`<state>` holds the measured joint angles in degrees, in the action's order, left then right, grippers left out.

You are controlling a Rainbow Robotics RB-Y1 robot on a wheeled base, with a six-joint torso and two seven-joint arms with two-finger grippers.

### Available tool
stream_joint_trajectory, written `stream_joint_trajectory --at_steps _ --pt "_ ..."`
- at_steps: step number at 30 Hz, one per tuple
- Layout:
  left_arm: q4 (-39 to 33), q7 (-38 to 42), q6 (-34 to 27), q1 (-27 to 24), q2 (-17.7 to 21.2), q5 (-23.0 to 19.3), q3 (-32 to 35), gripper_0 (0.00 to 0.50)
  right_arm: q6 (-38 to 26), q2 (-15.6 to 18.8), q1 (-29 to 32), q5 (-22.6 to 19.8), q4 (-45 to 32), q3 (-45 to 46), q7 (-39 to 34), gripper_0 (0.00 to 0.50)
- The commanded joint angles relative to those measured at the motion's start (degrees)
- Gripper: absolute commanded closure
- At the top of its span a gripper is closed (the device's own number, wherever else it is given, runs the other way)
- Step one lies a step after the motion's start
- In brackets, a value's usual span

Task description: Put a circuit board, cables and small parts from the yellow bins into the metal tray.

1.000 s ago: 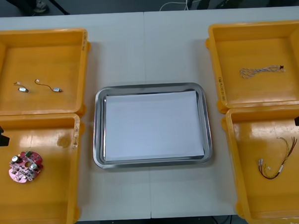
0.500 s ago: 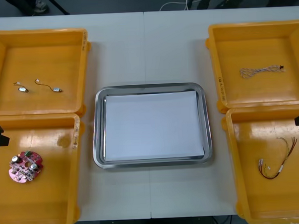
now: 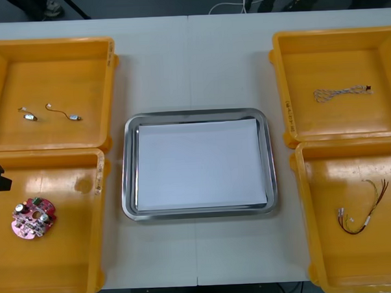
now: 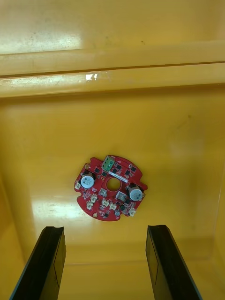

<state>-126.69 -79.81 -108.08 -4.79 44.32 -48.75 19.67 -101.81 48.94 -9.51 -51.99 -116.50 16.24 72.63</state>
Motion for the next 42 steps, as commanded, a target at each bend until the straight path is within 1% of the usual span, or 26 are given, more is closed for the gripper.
stream_joint_trajectory --at_steps 1,7,12,15,16,17,19,25,26,31,37,42 --pt "0.2 1.5 0.5 1.2 0.2 -0.3 1.3 0.000 -0.1 -0.6 0.2 1.3 -1.7 1.8 1.7 0.000" --pt "0.4 1.0 0.5 0.5 0.8 0.0 1.4 0.000 -0.1 -0.9 1.7 1.1 -1.8 1.8 0.8 0.000" --pt "0.4 0.2 0.8 0.4 2.5 -0.5 0.9 0.000 0.9 -1.0 4.2 0.9 -3.1 1.8 -0.4 0.000" --pt "0.4 -0.5 1.0 0.5 3.8 -0.9 0.5 0.000 1.4 -0.9 6.3 0.8 -4.9 1.8 -4.7 0.000" --pt "0.4 -0.5 1.0 0.5 3.8 -0.9 0.5 0.000 1.4 -0.9 6.3 0.8 -4.9 1.8 -4.7 0.000" --pt "0.4 -1.0 1.2 0.5 4.4 -1.3 0.4 0.000 1.7 -1.2 7.2 0.8 -6.0 1.8 -7.1 0.000" --pt "0.5 -1.3 1.2 0.4 4.8 -1.6 0.4 0.000 1.8 -1.6 8.1 0.8 -7.1 1.8 -9.2 0.000" --pt "1.5 -2.8 1.8 0.5 6.4 -3.1 0.4 0.000 1.7 -4.1 9.7 1.5 -8.5 1.9 -14.0 0.000" --pt "2.1 -3.6 2.3 0.5 6.7 -3.5 0.4 0.000 1.8 -4.9 10.2 1.9 -8.6 1.9 -15.0 0.000" --pt "5.2 -8.5 4.3 0.5 7.5 -4.6 0.4 0.000 1.8 -6.5 12.2 2.9 -8.7 1.9 -17.8 0.000" --pt "8.9 -14.8 6.7 0.5 8.5 -5.9 0.4 0.000 2.0 -7.7 14.9 4.4 -8.7 1.9 -18.3 0.000" --pt "10.2 -19.2 8.8 0.4 9.7 -6.7 -0.7 0.000 2.0 -9.7 16.0 5.1 -8.5 1.8 -19.1 0.000"
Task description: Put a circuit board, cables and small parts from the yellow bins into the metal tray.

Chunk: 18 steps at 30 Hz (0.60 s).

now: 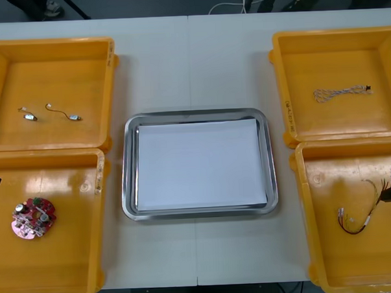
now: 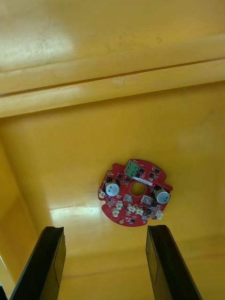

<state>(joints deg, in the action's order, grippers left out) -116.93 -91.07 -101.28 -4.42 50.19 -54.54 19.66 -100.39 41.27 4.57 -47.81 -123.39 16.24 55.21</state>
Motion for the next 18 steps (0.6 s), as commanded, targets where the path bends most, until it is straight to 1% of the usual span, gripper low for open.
stream_joint_trajectory --at_steps 1,7,9,15,18 --pt "0.6 -8.3 2.5 0.1 4.2 -1.0 -1.2 0.000 0.5 -2.6 2.0 1.0 -1.4 1.8 -1.9 0.000" --pt "0.7 -9.7 6.4 0.0 6.9 -1.8 -4.5 0.000 1.0 -4.4 2.0 1.2 1.4 1.7 -3.0 0.000" --pt "0.7 -11.8 7.7 0.0 7.7 -2.1 -5.7 0.000 1.5 -5.0 2.0 1.2 2.4 1.8 -3.4 0.000" --pt "1.0 -16.7 8.9 0.0 9.3 -3.2 -7.4 0.000 3.2 -5.6 2.0 1.4 4.8 1.5 -4.3 0.000" --pt "1.0 -17.6 9.9 0.1 10.1 -3.6 -8.7 0.000 4.1 -5.6 2.0 1.4 5.9 0.9 -4.9 0.000"
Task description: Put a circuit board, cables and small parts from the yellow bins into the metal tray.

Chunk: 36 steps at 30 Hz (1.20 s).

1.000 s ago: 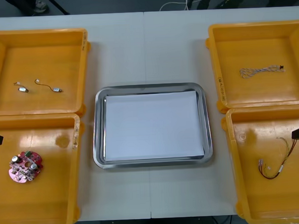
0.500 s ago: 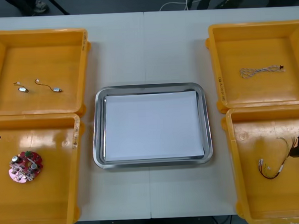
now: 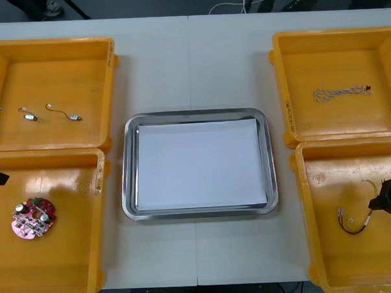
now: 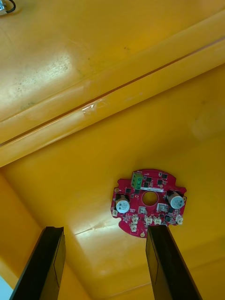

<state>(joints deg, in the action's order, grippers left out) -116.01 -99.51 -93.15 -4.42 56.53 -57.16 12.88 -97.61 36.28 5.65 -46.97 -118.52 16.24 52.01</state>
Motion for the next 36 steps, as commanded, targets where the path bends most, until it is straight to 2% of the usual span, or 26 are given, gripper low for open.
stream_joint_trajectory --at_steps 1,8,17,36 --pt "0.1 -9.1 2.3 0.1 4.2 -1.2 -2.4 0.000 1.7 -0.6 0.9 0.7 1.2 0.6 -2.7 0.000" --pt "1.1 -9.8 5.6 0.1 5.3 -1.9 -5.0 0.000 2.2 -0.6 0.9 1.8 1.2 -1.2 -8.8 0.000" --pt "4.0 -11.5 8.6 0.2 5.4 -2.4 -7.8 0.000 4.3 -0.6 0.8 3.6 3.0 -3.8 -9.2 0.000" --pt "4.2 -11.9 12.7 1.2 5.4 -0.5 -14.6 0.000 9.3 -0.6 -0.4 5.9 6.4 -9.3 -9.6 0.000"
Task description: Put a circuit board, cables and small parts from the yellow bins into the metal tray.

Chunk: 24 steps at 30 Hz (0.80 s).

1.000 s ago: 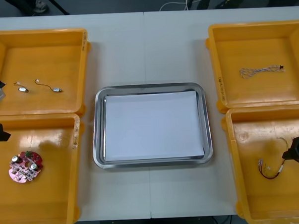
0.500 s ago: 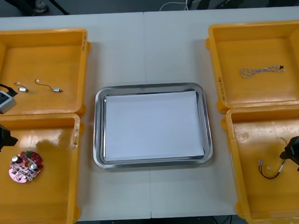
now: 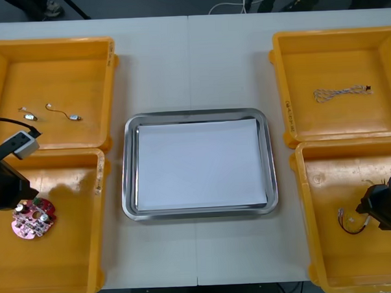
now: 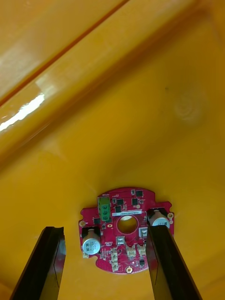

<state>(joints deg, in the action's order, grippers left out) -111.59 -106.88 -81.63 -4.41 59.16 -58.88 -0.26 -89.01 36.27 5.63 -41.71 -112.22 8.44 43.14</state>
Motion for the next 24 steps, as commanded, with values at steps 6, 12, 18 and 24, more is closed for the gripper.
stream_joint_trajectory --at_steps 6,12,18,24 --pt "-0.1 -4.7 2.2 2.5 2.8 2.6 -2.0 0.000 1.9 -0.6 -0.3 0.8 1.5 -2.4 -0.7 0.000" --pt "0.8 -5.3 2.6 3.3 2.9 3.0 -2.4 0.000 3.6 -0.6 -0.3 0.7 2.5 -2.9 -0.4 0.000" --pt "1.8 -5.4 5.5 3.3 2.8 4.8 -4.5 0.000 3.6 -0.7 -0.4 0.8 2.8 -3.1 -0.4 0.000" --pt "2.7 -5.9 6.8 3.3 2.9 4.8 -4.9 0.000 3.6 -0.8 -0.3 0.8 2.8 -3.1 -0.3 0.162"
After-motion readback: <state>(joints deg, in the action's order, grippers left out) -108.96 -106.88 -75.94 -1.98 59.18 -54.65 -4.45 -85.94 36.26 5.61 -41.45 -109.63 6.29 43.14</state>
